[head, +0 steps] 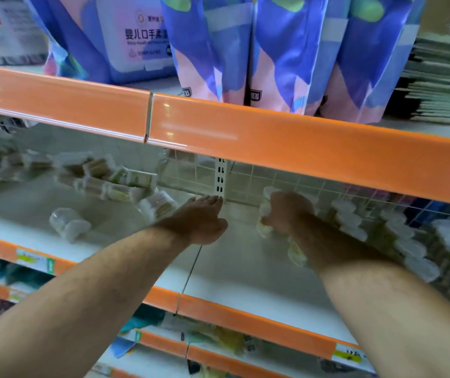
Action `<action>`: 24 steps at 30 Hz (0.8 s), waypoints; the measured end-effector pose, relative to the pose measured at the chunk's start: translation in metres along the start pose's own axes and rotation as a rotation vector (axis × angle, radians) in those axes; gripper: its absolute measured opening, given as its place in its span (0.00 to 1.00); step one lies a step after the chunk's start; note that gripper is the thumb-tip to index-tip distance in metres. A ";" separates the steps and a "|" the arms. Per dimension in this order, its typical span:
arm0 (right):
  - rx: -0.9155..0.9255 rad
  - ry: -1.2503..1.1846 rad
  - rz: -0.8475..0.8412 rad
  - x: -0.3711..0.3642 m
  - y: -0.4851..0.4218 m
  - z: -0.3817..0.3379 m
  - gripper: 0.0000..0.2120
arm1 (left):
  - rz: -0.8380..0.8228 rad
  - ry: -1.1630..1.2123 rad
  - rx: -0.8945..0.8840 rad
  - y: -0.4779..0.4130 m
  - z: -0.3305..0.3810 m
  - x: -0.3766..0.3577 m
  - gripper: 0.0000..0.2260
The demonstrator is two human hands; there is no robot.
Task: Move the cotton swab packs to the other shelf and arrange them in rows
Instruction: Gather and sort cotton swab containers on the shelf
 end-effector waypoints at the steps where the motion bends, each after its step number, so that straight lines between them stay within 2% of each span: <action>1: 0.005 0.003 0.010 0.000 -0.001 0.000 0.21 | 0.002 0.007 0.001 0.000 -0.001 0.000 0.29; 10: 0.030 -0.017 0.086 0.004 -0.007 0.005 0.14 | -0.015 0.016 -0.009 -0.006 0.004 -0.004 0.31; 17: 0.021 -0.027 0.076 0.002 -0.009 0.004 0.22 | -0.026 0.020 -0.011 -0.007 0.004 -0.005 0.31; 24: 0.013 -0.030 0.065 0.008 0.004 0.002 0.21 | -0.031 0.012 -0.022 -0.008 0.005 -0.004 0.30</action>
Point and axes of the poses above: each hand's wrist, its own y-axis away from the middle knuckle, its own x-axis out of the back of the hand, z = x × y, the point moved 7 cm from there along -y, towards the middle knuckle, and after that the axes turned 9 degrees about -z, right-handed, at the moved point
